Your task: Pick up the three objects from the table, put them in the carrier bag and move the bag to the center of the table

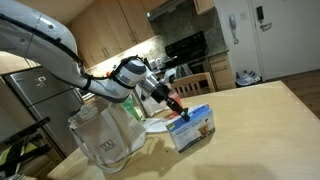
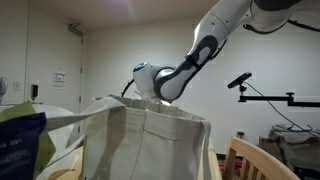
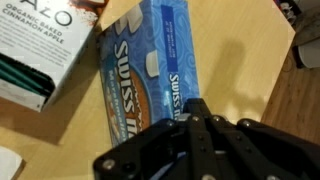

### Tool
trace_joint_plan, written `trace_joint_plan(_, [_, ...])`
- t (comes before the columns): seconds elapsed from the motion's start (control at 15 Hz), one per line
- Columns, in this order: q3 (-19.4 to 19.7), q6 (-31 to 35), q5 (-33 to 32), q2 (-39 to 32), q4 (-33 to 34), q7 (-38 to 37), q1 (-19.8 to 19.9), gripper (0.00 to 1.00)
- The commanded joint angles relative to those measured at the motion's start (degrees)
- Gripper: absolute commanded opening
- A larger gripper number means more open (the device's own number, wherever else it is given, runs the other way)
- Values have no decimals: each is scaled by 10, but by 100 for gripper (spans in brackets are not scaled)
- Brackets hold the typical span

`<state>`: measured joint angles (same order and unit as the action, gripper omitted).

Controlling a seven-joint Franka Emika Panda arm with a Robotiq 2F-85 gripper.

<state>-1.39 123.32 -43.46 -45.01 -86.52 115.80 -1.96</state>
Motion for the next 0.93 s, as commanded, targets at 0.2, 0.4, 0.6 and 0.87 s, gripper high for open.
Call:
trace_joint_plan(0.2, [-4, -3, 9, 4, -2, 17, 3, 0])
trace_joint_plan(0.4, [-2, 7, 3, 1, 5, 17, 1, 0])
trace_joint_plan(0.6, [-1, 15, -6, -7, 14, 20, -3, 0])
trace_joint_plan(0.87, [-2, 22, -8, -15, 20, 32, -5, 0])
